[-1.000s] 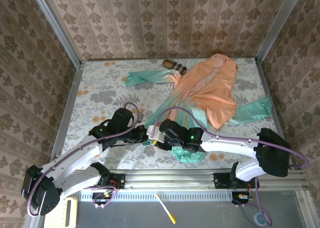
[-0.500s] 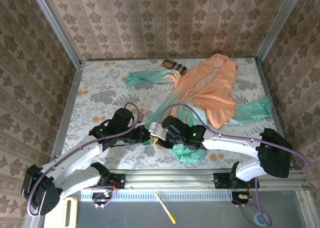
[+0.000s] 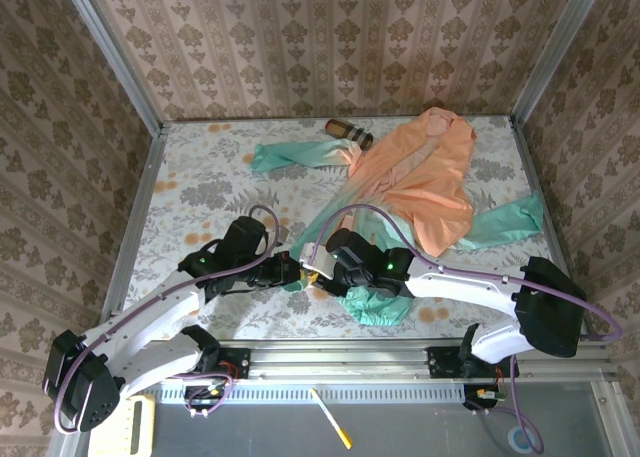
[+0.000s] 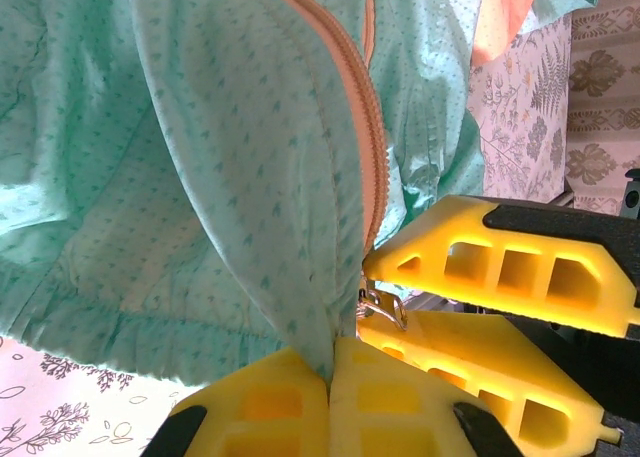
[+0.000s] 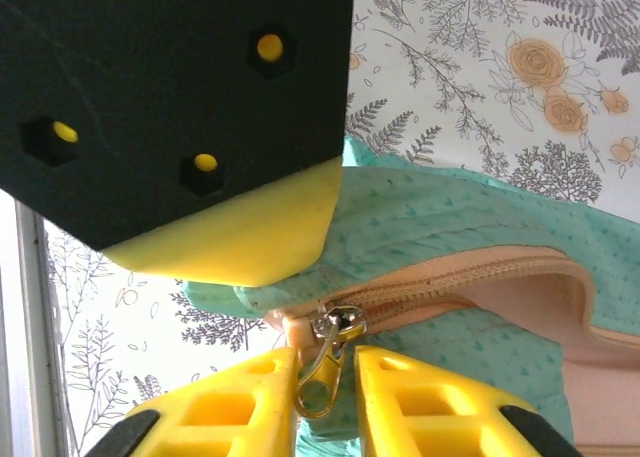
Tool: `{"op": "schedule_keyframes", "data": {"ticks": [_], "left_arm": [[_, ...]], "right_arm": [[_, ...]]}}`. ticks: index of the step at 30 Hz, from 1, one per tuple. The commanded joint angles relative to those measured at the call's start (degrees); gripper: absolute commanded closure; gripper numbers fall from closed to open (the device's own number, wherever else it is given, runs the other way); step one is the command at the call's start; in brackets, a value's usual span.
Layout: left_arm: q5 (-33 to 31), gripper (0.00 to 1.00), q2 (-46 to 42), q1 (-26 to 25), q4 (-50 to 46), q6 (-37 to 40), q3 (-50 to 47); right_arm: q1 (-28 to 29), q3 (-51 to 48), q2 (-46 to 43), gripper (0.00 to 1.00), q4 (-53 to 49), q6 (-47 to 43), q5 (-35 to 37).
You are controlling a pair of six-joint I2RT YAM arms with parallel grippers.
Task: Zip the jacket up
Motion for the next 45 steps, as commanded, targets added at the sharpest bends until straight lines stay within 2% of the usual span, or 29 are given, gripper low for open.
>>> {"op": "schedule_keyframes", "data": {"ticks": [1, 7, 13, 18, 24, 27, 31, 36, 45], "left_arm": [[0.95, 1.0, 0.02, -0.56, -0.61, 1.89, -0.72], [1.29, 1.0, 0.02, -0.55, -1.03, 2.8, -1.07], [1.54, 1.0, 0.15, -0.54, -0.91, 3.27, -1.34], [1.78, 1.0, 0.36, -0.5, -0.91, 3.42, -1.34], [1.94, 1.0, 0.42, -0.55, -0.99, 3.71, -1.51], [1.89, 1.0, 0.46, -0.64, -1.16, 4.03, -1.51], [1.72, 1.0, 0.46, -0.64, -1.46, 4.3, -1.51], [1.64, 1.0, 0.62, -0.9, -1.49, 4.28, -1.42], [1.22, 1.0, 0.55, -1.08, -2.22, 4.95, -1.58]], "right_arm": [[-0.45, 1.28, -0.48, 0.81, -1.52, 0.8, -0.69], [-1.05, 1.7, -0.69, 0.83, -2.72, 0.74, -2.56], [-2.2, 2.06, -0.7, 0.78, -3.81, 1.26, -5.14], [-2.38, 2.82, 0.32, 0.87, -4.34, 1.35, -6.14], [-2.38, 3.46, 0.96, 0.89, -4.76, 1.35, -6.1], [-2.46, 3.52, 1.19, 0.85, -4.98, 1.66, -6.05], [-2.47, 4.44, 2.42, 0.74, -5.93, 1.87, -7.09], [-2.47, 4.97, 3.06, 0.73, -5.73, 2.06, -7.28], [-2.64, 5.79, 3.32, 0.84, -8.22, 1.26, -8.03]]}}
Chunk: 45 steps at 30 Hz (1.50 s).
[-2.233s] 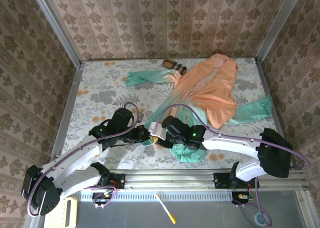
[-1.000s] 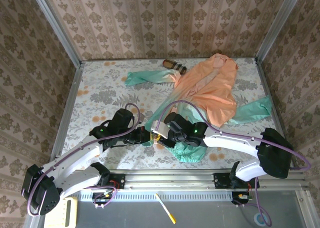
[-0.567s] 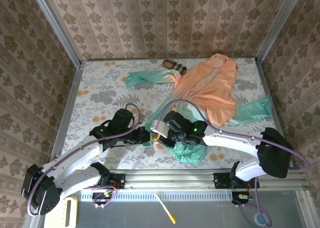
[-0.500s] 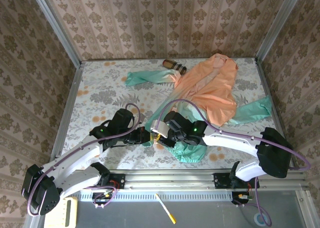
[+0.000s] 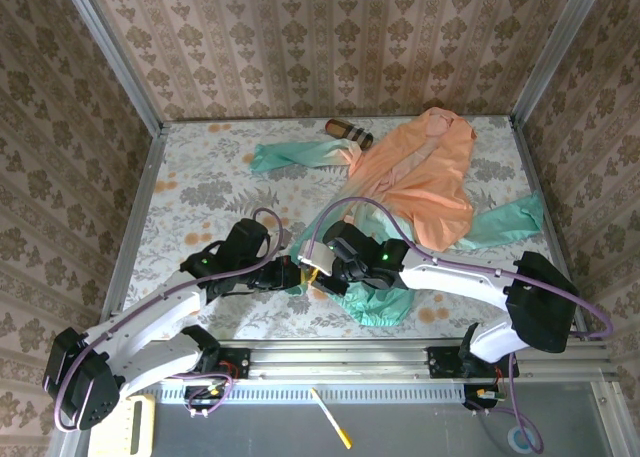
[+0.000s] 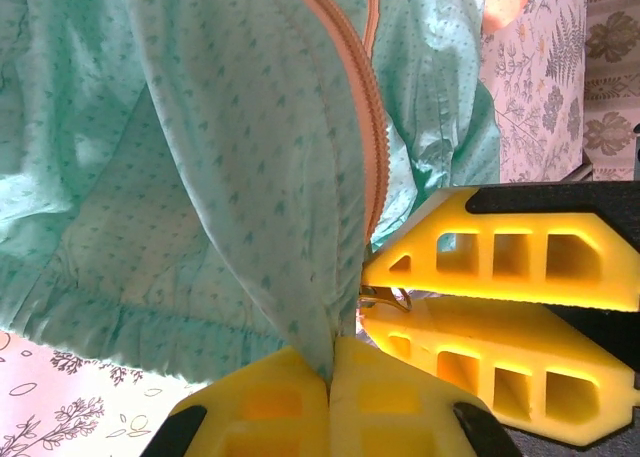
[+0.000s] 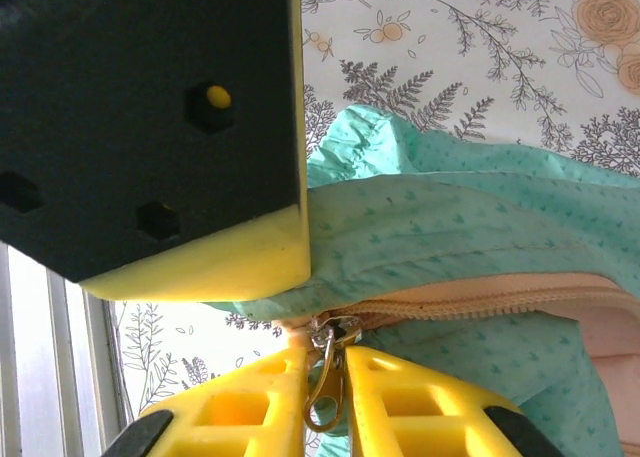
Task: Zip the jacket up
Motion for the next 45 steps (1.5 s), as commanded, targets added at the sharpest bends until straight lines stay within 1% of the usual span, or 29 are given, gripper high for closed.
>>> {"op": "schedule_keyframes", "data": {"ticks": [1, 5, 9, 15, 23, 31, 40, 42, 45], "left_arm": [[0.62, 1.0, 0.15, -0.34, -1.67, 1.7, -0.92], [0.86, 1.0, 0.37, -0.34, -1.31, 2.37, -1.01], [1.1, 1.0, 0.37, -0.34, -1.32, 2.81, -1.09], [1.45, 1.0, 0.2, -0.37, -1.74, 3.02, -1.19], [1.47, 1.0, 0.37, -0.41, -1.57, 3.2, -1.36], [1.72, 1.0, 0.72, -0.36, -1.57, 3.46, -1.01], [1.99, 1.0, 0.98, -0.41, -1.57, 3.48, -0.75], [2.12, 1.0, 0.99, -0.43, -1.64, 3.49, -0.57], [2.17, 1.0, 0.98, -0.43, -1.92, 3.6, -0.46]], "right_arm": [[-0.54, 1.84, 0.37, 0.84, -2.78, -0.47, -1.55], [-1.03, 2.45, 0.96, 0.85, -4.03, -0.21, -3.59], [-1.51, 3.29, 1.81, 0.78, -4.65, 0.13, -5.59], [-1.78, 4.44, 3.35, 0.76, -6.08, 0.05, -6.94], [-2.28, 5.03, 3.63, 0.73, -6.97, 0.09, -7.81], [-2.88, 4.74, 3.73, 0.75, -7.14, -0.04, -7.94], [-3.01, 4.87, 4.19, 0.84, -7.21, -0.48, -7.77], [-3.01, 4.88, 4.34, 0.88, -7.26, -0.48, -7.7], [-3.01, 4.96, 4.57, 1.0, -7.13, -0.36, -6.95]]}}
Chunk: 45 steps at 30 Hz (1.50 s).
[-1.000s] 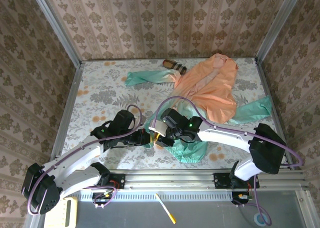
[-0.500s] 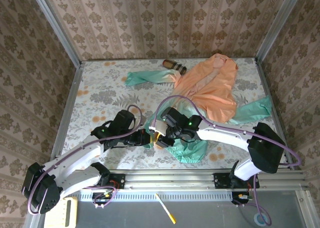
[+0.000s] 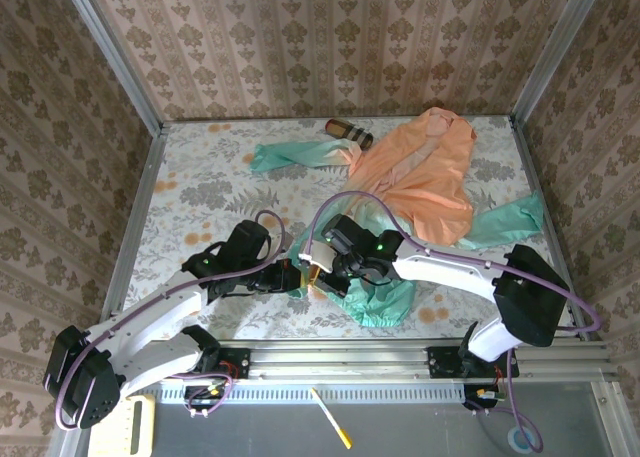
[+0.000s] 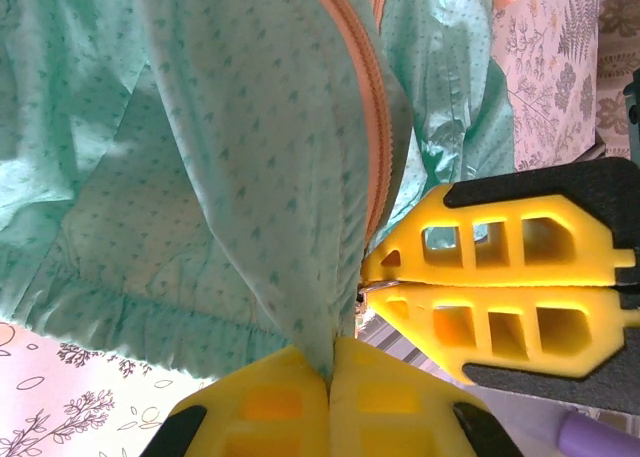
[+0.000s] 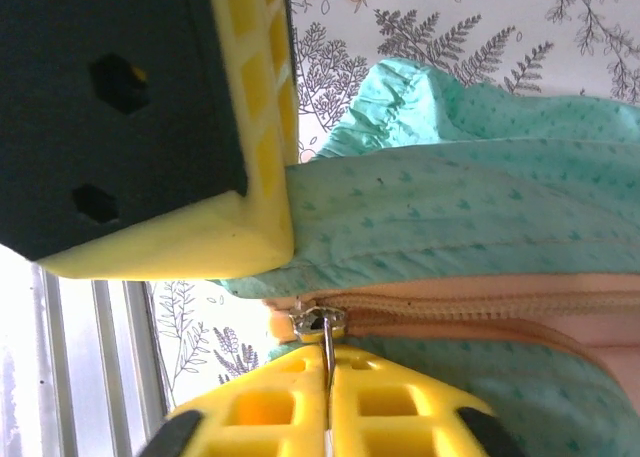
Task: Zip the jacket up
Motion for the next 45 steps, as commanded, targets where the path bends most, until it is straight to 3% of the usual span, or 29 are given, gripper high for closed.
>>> {"op": "schedule_keyframes", "data": {"ticks": [1, 6, 18, 23, 27, 31, 36, 45], "left_arm": [[1.45, 1.0, 0.33, -0.47, -1.66, 1.47, 0.3], [2.75, 1.0, -0.1, -0.76, -2.44, 0.74, -0.22], [3.97, 1.0, -3.16, -0.58, -5.25, -0.03, -1.81], [2.99, 1.0, -5.05, 0.25, -4.94, 0.06, -1.97], [1.3, 0.68, -7.93, 0.65, -1.09, -1.34, -2.85], [-2.11, 0.55, -12.12, 0.56, 1.02, -3.92, -4.31], [-9.4, 0.49, -17.73, -3.12, 6.9, -9.11, -8.85], [-22.51, 0.48, -16.97, -12.69, 20.01, -17.53, -15.13]], "right_arm": [[-0.26, 1.69, 0.94, 1.0, -1.27, -0.18, 0.88], [-0.18, 0.61, -0.19, 1.0, -0.03, 1.84, 6.68], [-0.28, -2.18, -1.97, 1.0, 2.88, 4.79, 11.7], [-0.45, -2.98, -2.79, 1.0, 4.53, 5.1, 7.91], [-0.45, -3.85, -2.43, 1.0, 6.08, 5.56, 2.14], [-0.45, -3.99, -2.08, 1.0, 6.66, 5.95, -1.01], [-0.45, -4.04, -2.06, 1.0, 6.87, 6.13, -1.78], [-0.47, -4.3, -2.16, 1.0, 6.78, 6.13, -2.29]]}}
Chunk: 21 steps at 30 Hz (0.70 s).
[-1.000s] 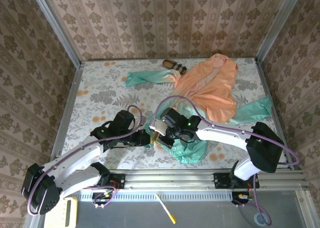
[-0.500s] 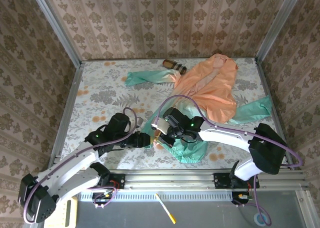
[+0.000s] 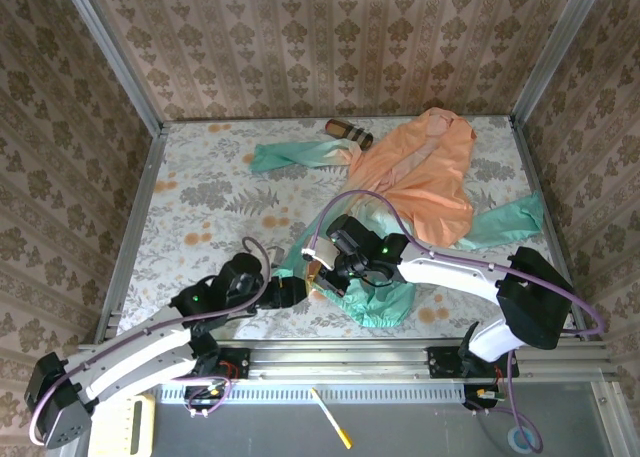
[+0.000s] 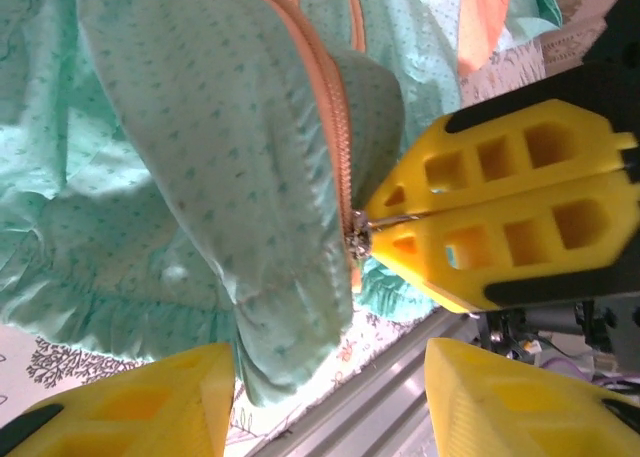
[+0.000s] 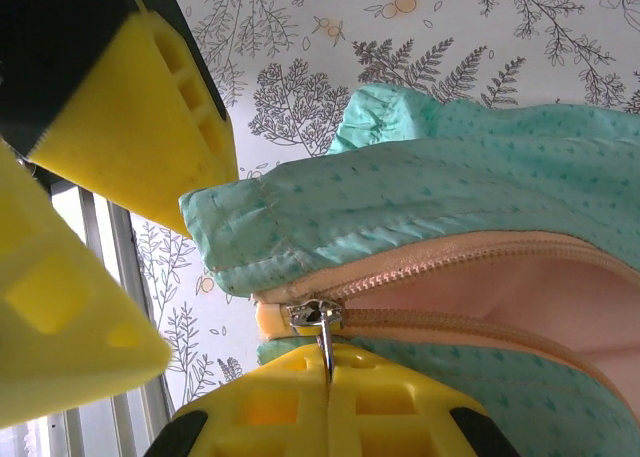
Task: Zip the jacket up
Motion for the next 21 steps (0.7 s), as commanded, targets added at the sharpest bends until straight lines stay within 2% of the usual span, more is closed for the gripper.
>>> {"op": "schedule_keyframes", "data": {"ticks": [1, 9, 16, 19, 21], "left_arm": [[-7.1, 0.49, -0.76, -1.4, 7.06, -4.4, -1.3], [-9.91, 0.64, -4.69, -1.78, 15.15, -8.79, -6.74], [-10.21, 0.69, -3.06, -3.32, 17.6, -9.39, -7.7], [-10.97, 0.79, -1.95, -3.98, 18.89, -9.33, -7.75], [-11.05, 0.89, -1.71, -4.12, 17.9, -8.81, -7.26]], "right_arm": [[-0.09, -0.87, -0.4, 1.0, 0.44, 0.78, -1.69], [-0.15, -0.87, -0.08, 1.0, 0.5, 1.03, -1.81], [-0.12, -0.78, 0.16, 1.0, 1.27, 1.72, -2.22], [-0.13, -0.69, 0.07, 1.0, 1.36, 1.87, -2.24], [-0.13, -0.69, -0.06, 1.0, 1.28, 1.91, -2.2]]}}
